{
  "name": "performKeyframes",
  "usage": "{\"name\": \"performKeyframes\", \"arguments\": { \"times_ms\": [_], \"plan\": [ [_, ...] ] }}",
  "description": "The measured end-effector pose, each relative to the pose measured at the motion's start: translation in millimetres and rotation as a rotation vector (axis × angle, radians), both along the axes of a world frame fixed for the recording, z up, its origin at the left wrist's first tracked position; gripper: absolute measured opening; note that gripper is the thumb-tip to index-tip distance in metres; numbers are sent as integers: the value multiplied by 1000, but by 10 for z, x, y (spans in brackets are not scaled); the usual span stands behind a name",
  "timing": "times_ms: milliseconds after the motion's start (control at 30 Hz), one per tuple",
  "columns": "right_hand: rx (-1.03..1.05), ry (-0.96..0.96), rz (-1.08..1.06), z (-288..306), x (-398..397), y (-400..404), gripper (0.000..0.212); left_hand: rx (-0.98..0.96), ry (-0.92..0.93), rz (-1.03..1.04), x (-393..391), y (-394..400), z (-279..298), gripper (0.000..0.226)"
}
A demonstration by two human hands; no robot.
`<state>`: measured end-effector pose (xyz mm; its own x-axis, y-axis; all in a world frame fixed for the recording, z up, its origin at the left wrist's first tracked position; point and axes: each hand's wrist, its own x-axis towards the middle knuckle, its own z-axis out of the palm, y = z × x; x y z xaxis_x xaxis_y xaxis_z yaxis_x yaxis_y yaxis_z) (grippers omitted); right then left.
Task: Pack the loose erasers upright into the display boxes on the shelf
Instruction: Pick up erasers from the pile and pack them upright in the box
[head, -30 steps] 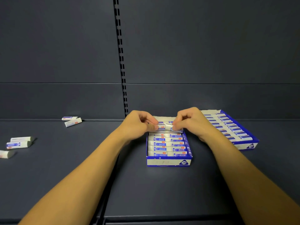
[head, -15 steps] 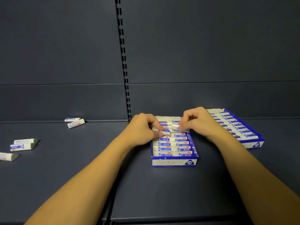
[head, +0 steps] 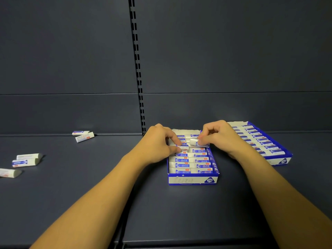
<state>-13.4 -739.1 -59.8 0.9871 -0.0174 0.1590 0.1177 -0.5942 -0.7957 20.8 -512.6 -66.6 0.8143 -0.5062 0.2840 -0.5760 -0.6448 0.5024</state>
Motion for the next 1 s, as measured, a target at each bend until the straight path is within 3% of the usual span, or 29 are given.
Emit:
{"name": "performKeyframes", "arguments": {
  "times_ms": [267, 1000],
  "plan": [
    [2, -7, 27, -17, 4, 3, 11, 49, -72, -20, -10, 3, -16, 22],
    [-96, 11, 53, -11, -5, -40, 15, 151, -46, -31, -39, -45, 44, 23]
  ]
}}
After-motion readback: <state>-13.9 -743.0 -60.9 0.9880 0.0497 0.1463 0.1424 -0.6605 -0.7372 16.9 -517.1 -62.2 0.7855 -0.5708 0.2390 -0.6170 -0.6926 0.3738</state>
